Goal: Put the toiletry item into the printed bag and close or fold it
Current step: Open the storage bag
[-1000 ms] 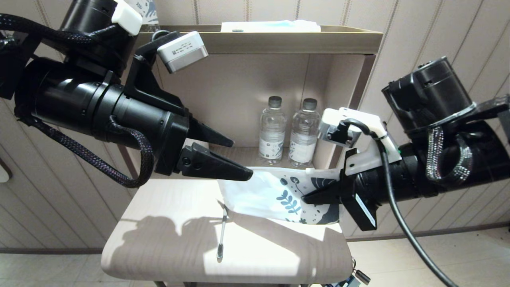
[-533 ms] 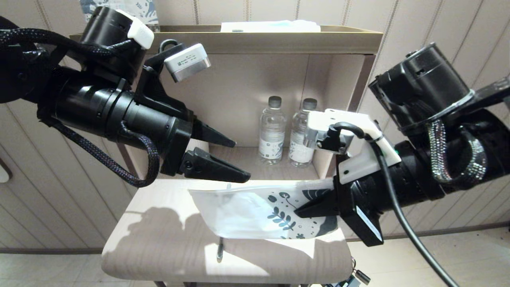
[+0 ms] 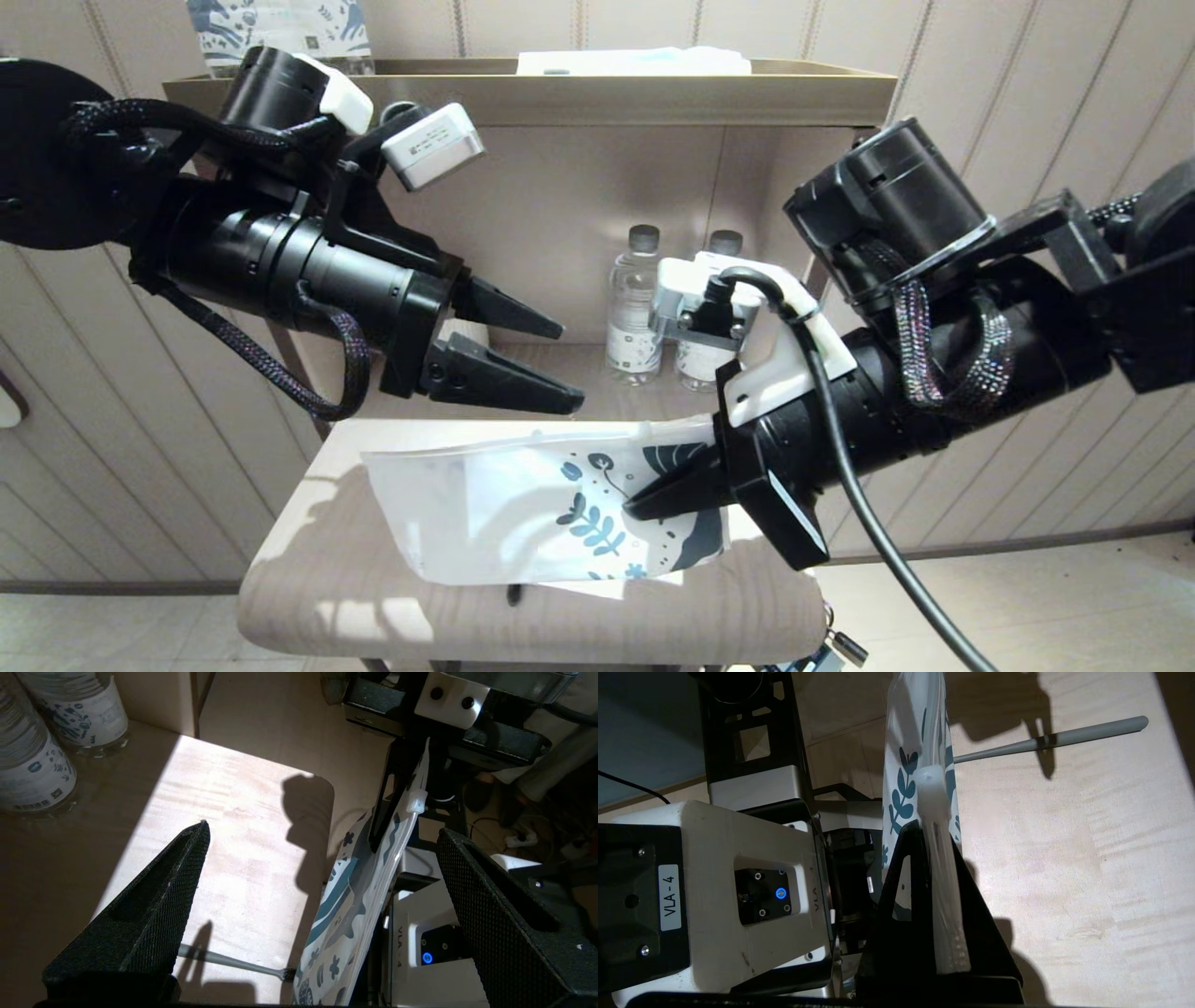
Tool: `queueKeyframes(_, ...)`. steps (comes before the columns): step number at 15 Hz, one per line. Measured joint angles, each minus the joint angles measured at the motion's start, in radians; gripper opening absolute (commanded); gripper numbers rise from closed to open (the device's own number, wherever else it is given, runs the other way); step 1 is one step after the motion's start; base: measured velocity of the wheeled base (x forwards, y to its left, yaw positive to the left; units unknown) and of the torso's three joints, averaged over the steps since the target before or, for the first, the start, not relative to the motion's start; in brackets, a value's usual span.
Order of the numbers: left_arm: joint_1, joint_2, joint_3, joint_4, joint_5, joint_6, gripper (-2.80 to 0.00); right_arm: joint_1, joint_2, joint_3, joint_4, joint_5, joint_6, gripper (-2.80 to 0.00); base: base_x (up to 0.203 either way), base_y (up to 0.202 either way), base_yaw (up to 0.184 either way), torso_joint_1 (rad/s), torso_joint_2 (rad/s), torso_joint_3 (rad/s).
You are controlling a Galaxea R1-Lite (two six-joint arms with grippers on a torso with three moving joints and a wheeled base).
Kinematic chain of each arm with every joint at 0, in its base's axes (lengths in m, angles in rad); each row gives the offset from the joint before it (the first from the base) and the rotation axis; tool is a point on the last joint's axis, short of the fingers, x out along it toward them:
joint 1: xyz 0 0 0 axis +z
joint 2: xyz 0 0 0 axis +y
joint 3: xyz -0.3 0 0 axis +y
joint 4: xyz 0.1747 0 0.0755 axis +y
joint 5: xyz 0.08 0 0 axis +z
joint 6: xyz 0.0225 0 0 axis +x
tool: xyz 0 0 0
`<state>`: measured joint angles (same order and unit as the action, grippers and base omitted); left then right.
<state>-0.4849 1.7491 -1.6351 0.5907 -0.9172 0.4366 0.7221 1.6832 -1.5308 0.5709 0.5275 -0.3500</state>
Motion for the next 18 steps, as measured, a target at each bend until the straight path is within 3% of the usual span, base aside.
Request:
queueKeyframes(5, 0.009, 0.01, 0.007, -0.012, -0.004, 0.001, 0.0, 0.001, 0.006, -0.012, -0.001, 0.007, 0.007, -2.8, 0.0, 0.0, 0.0, 0.0, 0.0, 0.0)
queueKeyframes(9, 0.009, 0.019, 0.007, -0.029, -0.048, -0.002, 0.0, -0.001, 0.016, -0.02, -0.022, 0.075, 0.034, -2.8, 0.0, 0.0, 0.0, 0.0, 0.0, 0.0)
queueKeyframes(13, 0.01, 0.021, 0.01, -0.028, -0.057, 0.0, 0.0, -0.002, 0.045, -0.025, -0.045, 0.09, 0.037, -2.8, 0.0, 0.0, 0.0, 0.0, 0.0, 0.0)
queueKeyframes(18, 0.012, 0.013, 0.016, -0.018, -0.18, 0.03, 0.0, -0.01, 0.068, -0.036, -0.055, 0.137, 0.04, -2.8, 0.0, 0.0, 0.0, 0.0, 0.0, 0.0)
